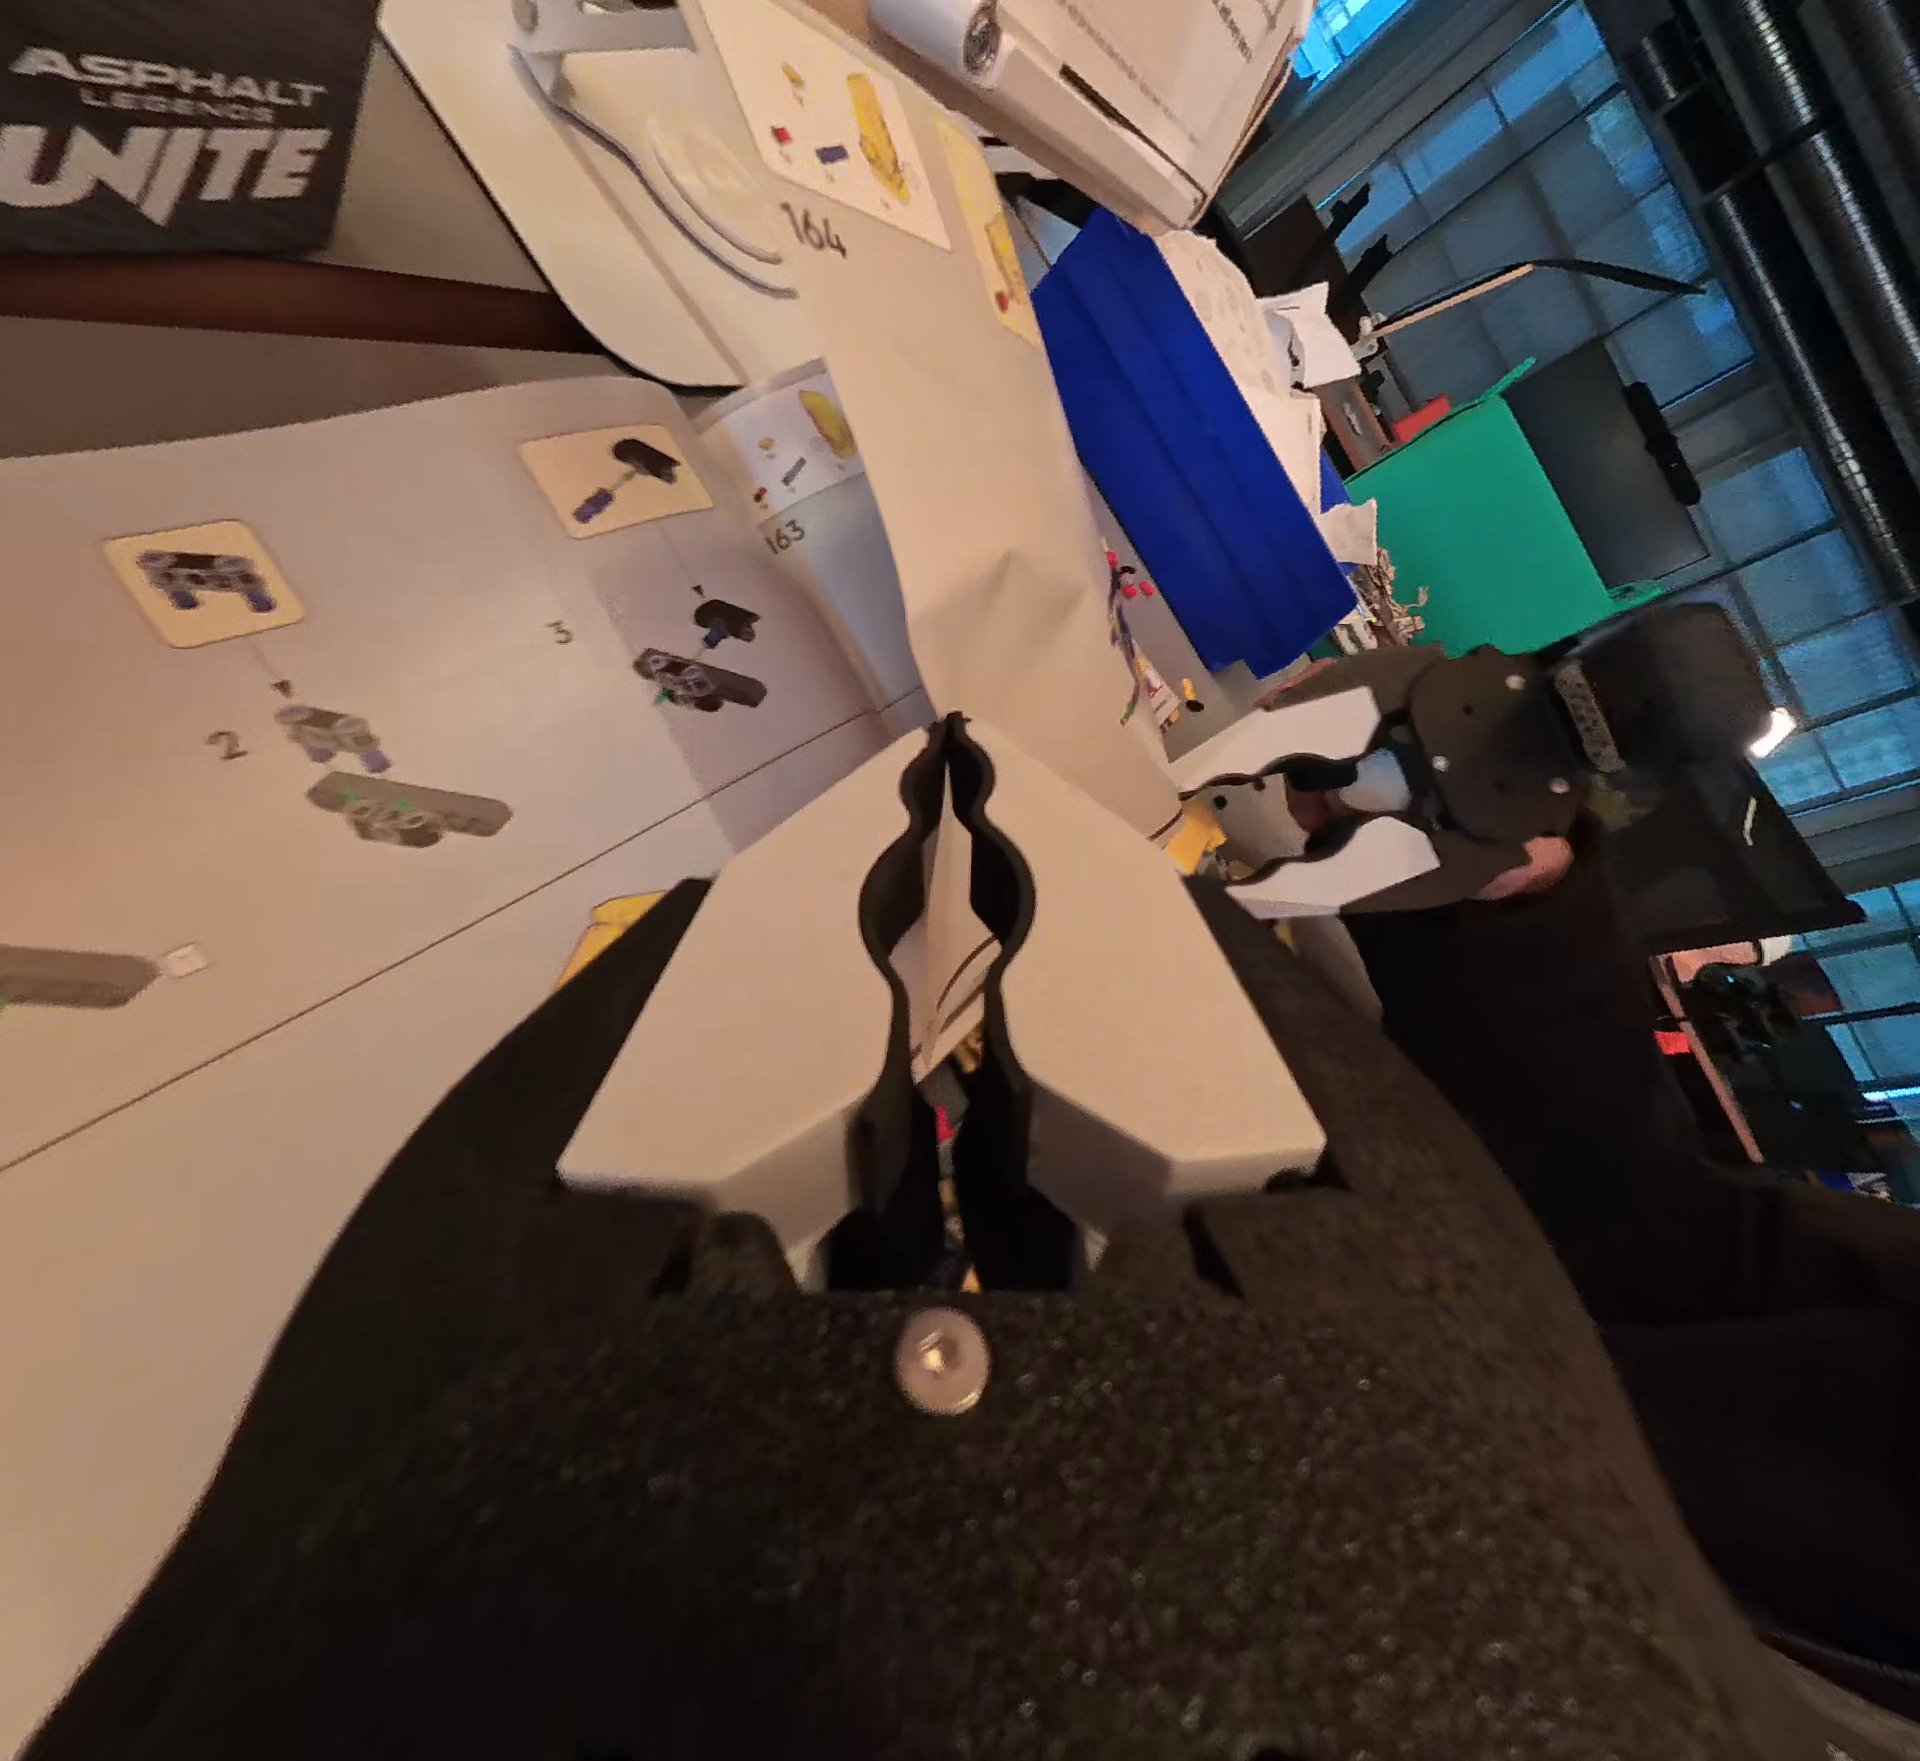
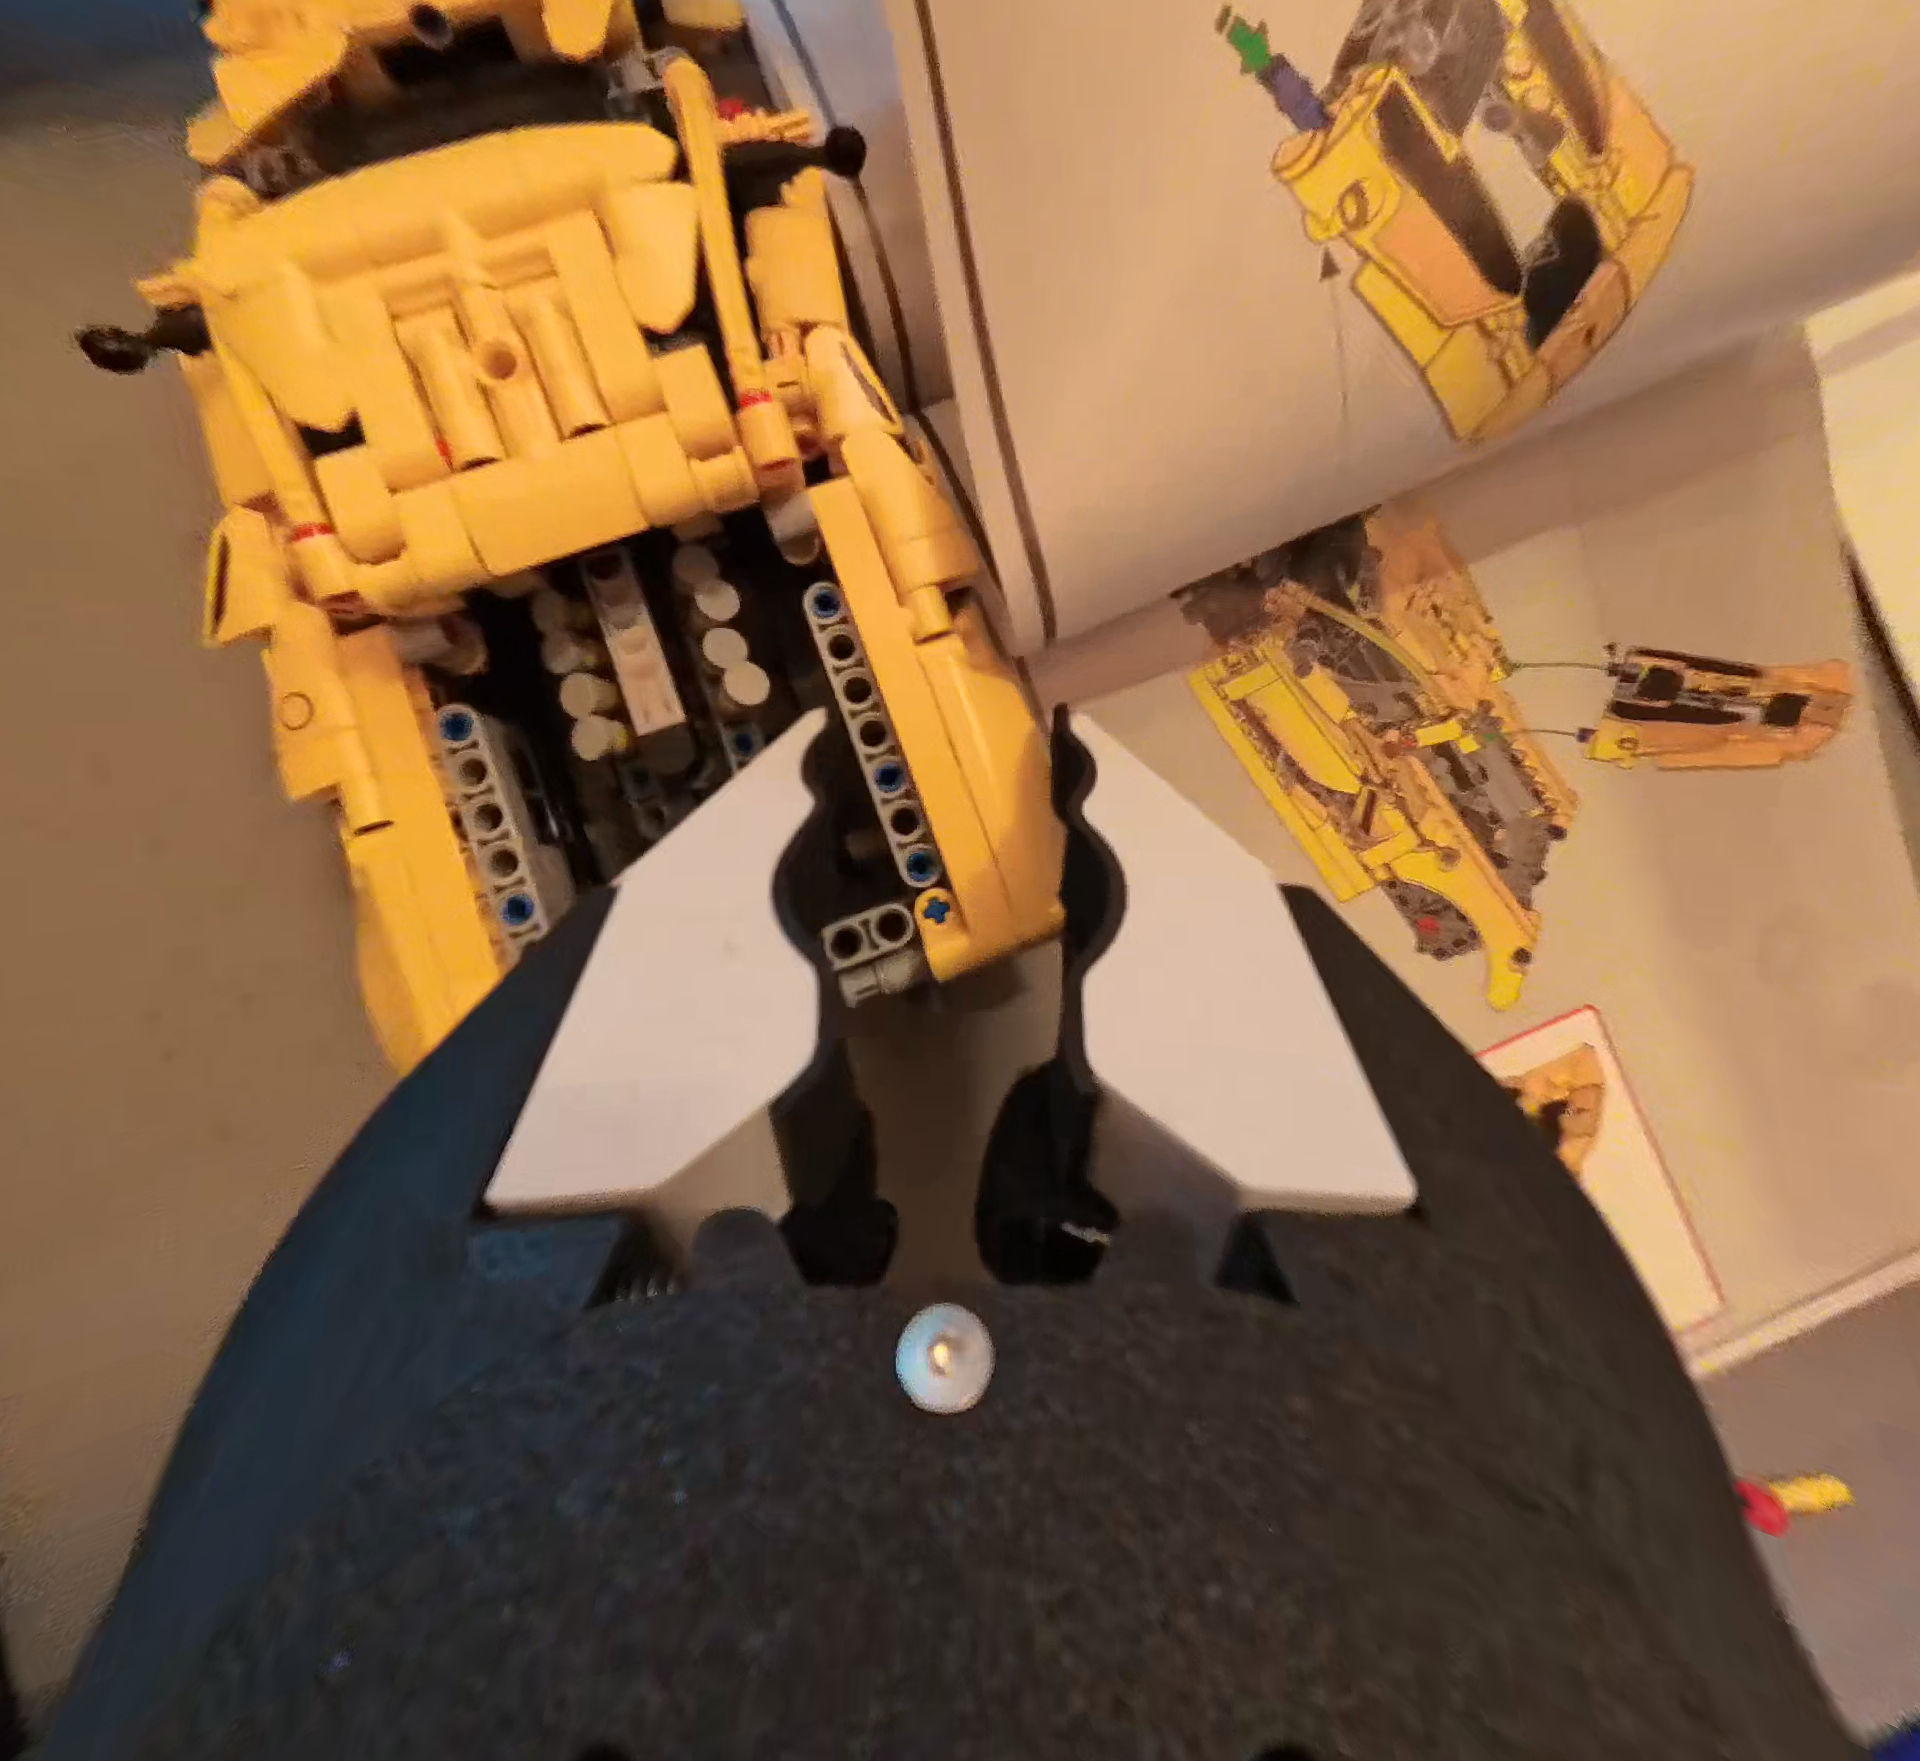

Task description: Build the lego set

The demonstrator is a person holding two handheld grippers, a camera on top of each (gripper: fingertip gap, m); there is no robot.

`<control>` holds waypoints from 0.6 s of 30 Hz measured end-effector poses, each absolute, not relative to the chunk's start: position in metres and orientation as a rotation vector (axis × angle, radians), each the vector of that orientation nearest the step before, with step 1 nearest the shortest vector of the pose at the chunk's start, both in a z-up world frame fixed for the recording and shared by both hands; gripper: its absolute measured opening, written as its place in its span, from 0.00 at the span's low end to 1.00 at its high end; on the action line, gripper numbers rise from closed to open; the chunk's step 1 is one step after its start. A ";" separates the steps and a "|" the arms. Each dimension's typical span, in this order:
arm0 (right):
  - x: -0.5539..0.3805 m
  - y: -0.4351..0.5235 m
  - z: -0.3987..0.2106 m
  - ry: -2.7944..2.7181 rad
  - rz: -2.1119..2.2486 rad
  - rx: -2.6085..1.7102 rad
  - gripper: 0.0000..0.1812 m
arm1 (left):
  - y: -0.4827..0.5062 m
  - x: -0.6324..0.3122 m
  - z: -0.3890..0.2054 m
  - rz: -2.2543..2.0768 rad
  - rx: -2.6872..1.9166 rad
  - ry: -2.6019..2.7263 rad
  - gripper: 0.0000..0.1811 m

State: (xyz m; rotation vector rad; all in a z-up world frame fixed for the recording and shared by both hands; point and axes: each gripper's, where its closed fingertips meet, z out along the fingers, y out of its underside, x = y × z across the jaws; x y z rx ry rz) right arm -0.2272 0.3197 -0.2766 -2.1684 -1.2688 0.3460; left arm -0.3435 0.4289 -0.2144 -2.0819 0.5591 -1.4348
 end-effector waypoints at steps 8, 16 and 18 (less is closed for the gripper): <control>-0.231 0.304 -0.276 -1.420 0.369 -2.118 0.19 | 0.444 -0.414 -0.242 -1.122 -2.300 0.582 0.00; -0.231 0.305 -0.270 -1.363 0.458 -2.115 0.22 | 0.448 -0.486 -0.260 -0.984 -2.450 0.431 0.00; -0.237 0.301 -0.249 -1.276 0.607 -2.101 0.38 | 0.449 -0.497 -0.259 -0.967 -2.453 0.404 0.00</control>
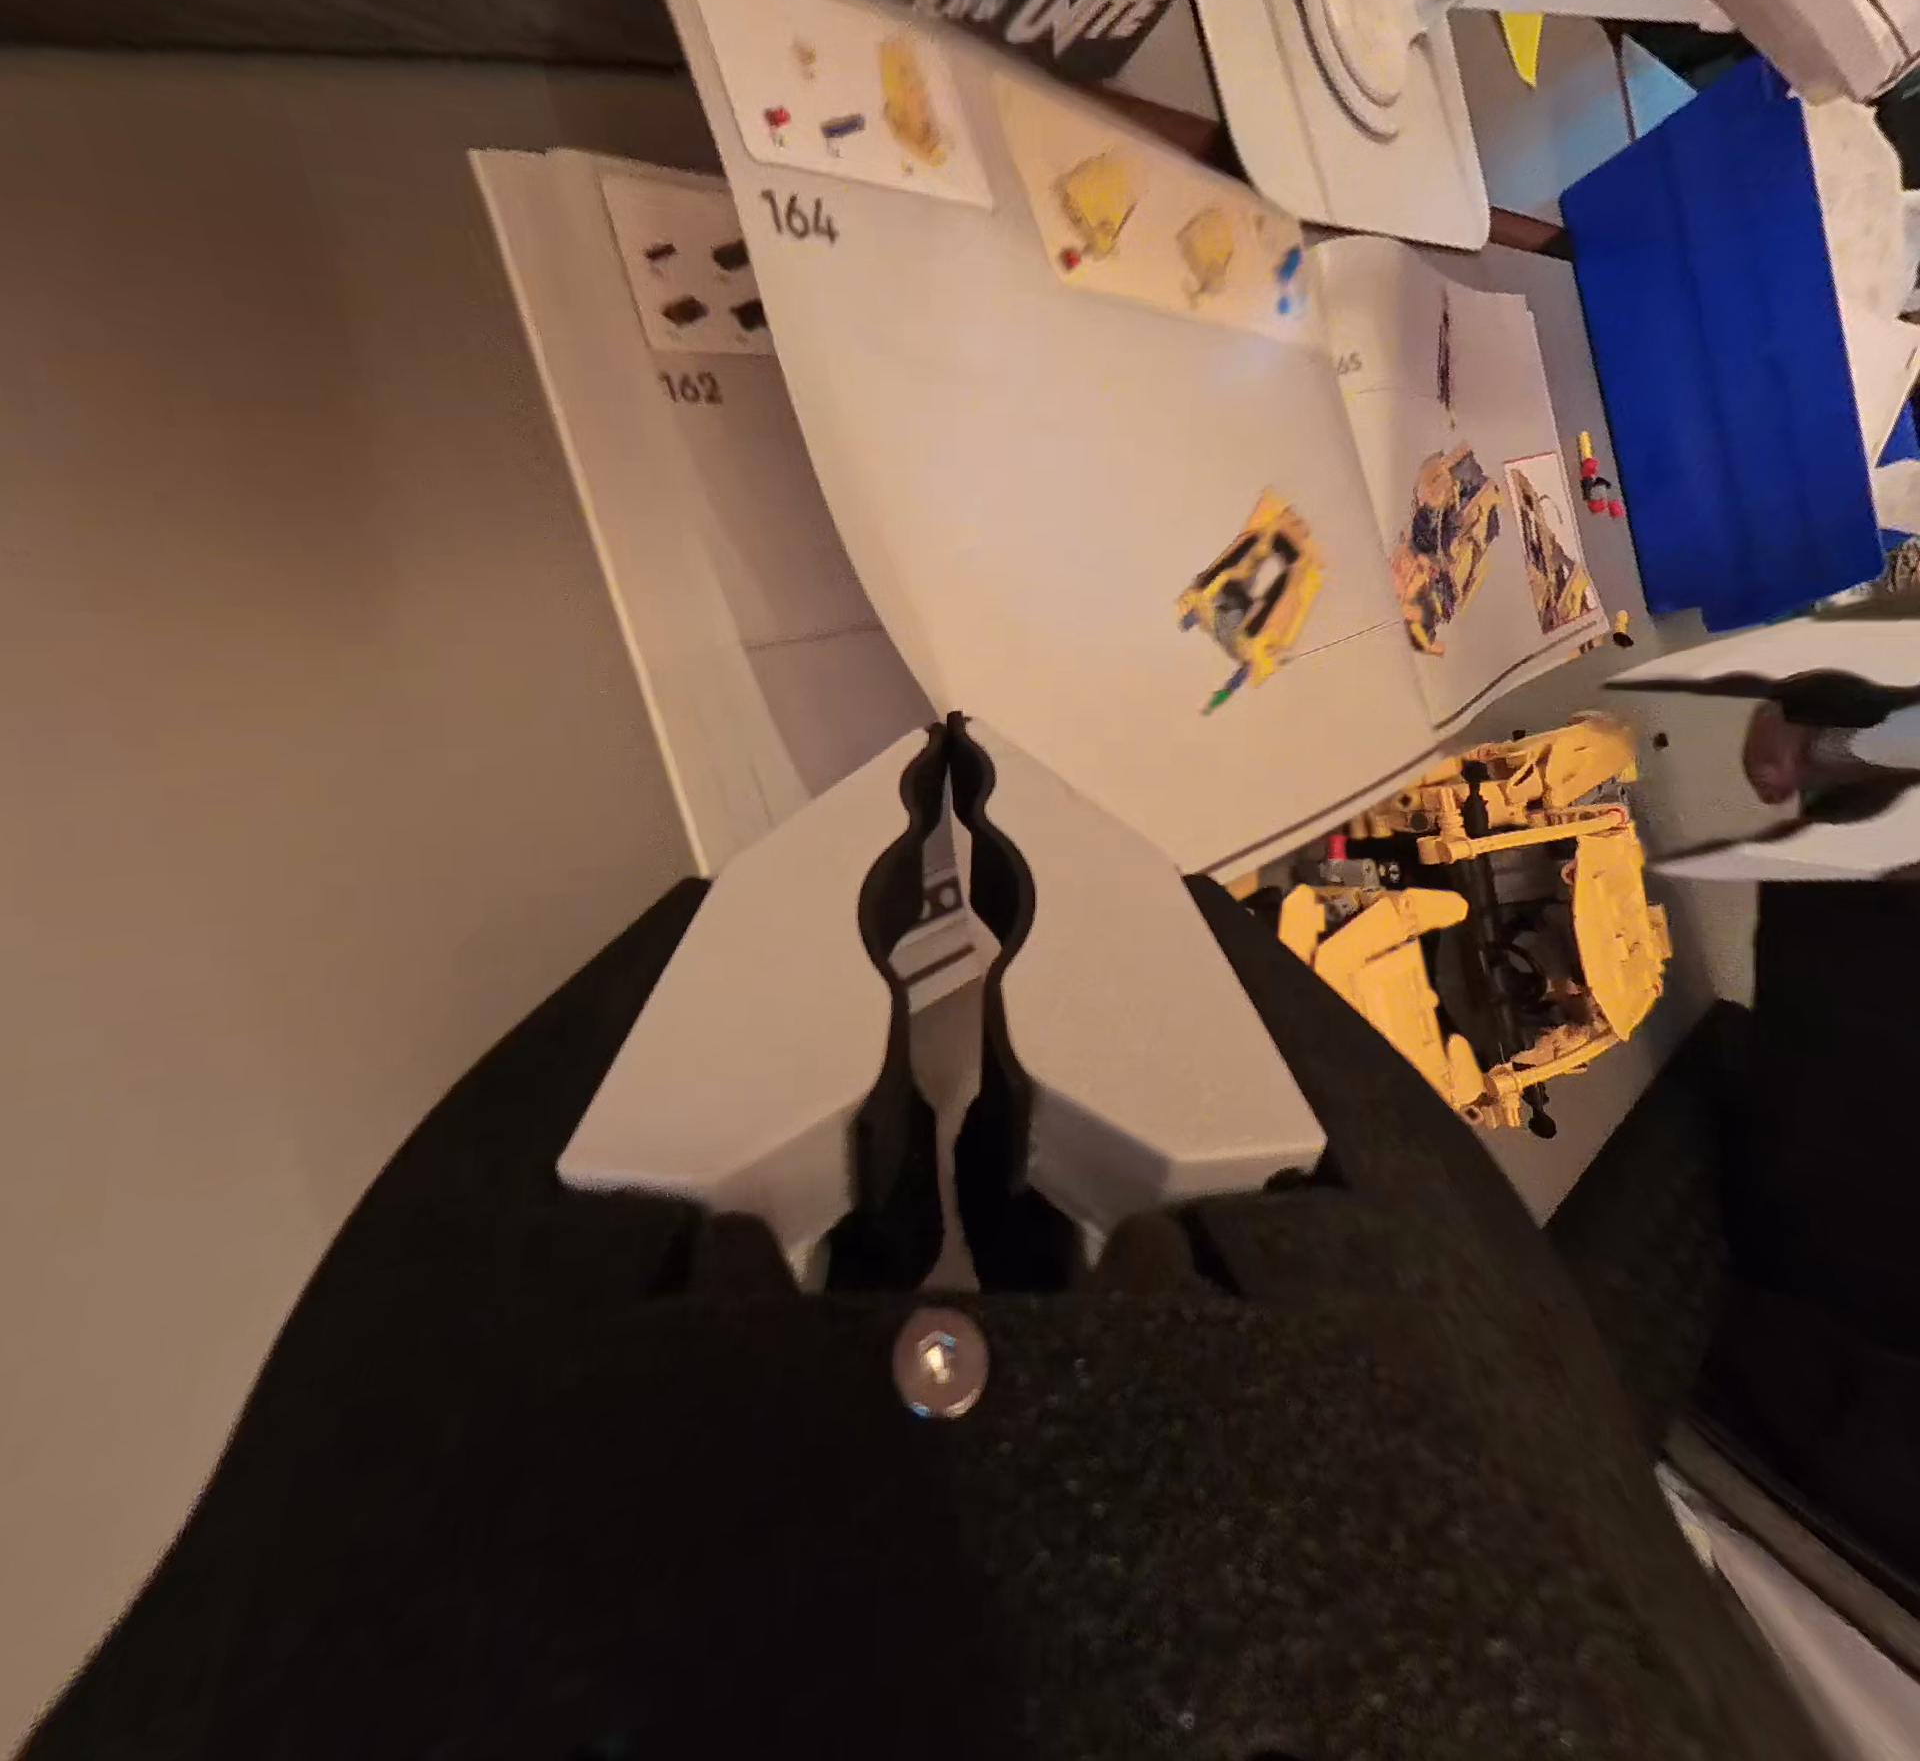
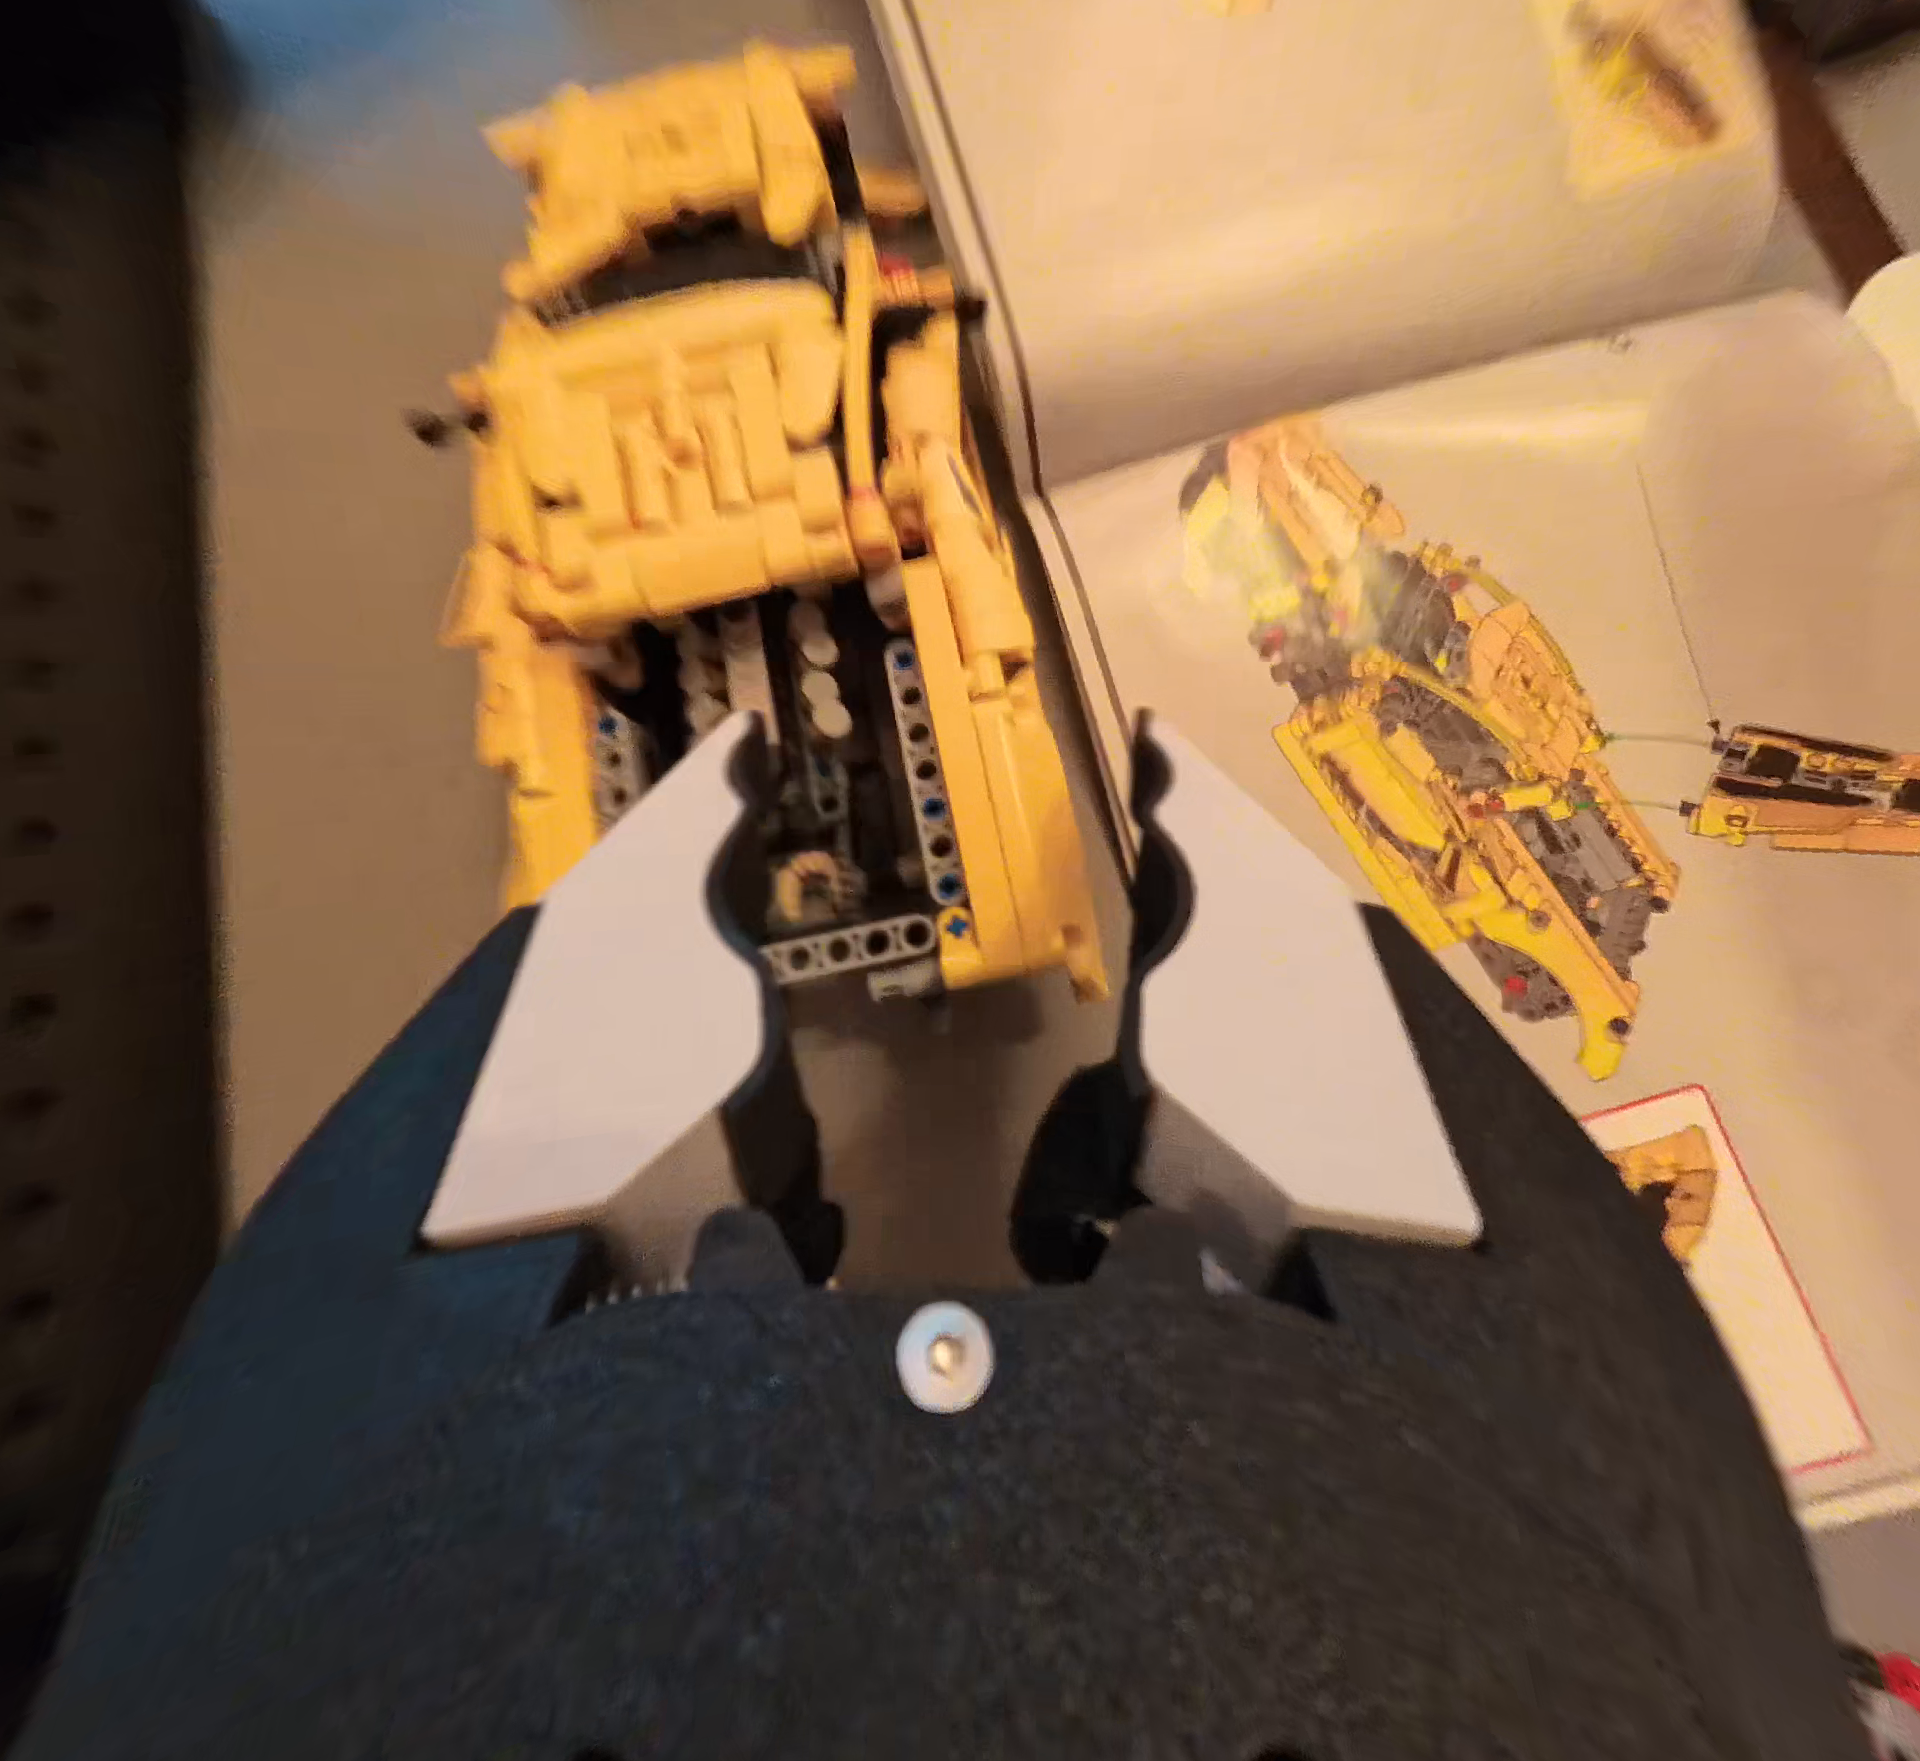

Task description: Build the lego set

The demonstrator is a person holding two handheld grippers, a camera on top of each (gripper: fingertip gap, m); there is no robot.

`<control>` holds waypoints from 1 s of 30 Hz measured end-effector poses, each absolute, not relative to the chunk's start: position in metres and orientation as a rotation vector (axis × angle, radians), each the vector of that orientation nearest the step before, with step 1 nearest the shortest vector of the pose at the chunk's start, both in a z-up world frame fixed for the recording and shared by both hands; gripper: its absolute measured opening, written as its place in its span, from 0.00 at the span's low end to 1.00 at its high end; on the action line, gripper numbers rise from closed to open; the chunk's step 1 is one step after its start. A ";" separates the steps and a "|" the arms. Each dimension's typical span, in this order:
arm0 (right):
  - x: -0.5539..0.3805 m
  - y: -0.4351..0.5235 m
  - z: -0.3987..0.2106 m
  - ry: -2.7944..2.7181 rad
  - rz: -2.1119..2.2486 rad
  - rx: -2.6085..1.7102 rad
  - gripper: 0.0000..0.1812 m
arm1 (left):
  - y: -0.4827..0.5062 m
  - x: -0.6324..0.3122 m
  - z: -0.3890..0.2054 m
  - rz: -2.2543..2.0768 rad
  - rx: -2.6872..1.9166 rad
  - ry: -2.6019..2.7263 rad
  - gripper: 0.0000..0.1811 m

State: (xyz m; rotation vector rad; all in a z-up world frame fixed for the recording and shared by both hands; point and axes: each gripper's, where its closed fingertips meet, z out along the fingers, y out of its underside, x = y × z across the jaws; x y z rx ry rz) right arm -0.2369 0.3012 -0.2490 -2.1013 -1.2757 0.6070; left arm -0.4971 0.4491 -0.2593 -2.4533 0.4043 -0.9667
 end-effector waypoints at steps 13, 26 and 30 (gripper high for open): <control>-0.282 0.425 -0.249 -1.628 0.312 -2.138 0.55 | 0.450 -0.504 -0.271 -1.015 -2.471 0.374 0.00; -0.302 0.430 -0.309 -1.852 0.208 -2.298 0.54 | 0.464 -0.543 -0.282 -0.773 -2.532 0.269 0.02; -0.303 0.430 -0.309 -1.843 0.202 -2.313 0.54 | 0.474 -0.540 -0.239 -0.698 -2.315 0.403 0.00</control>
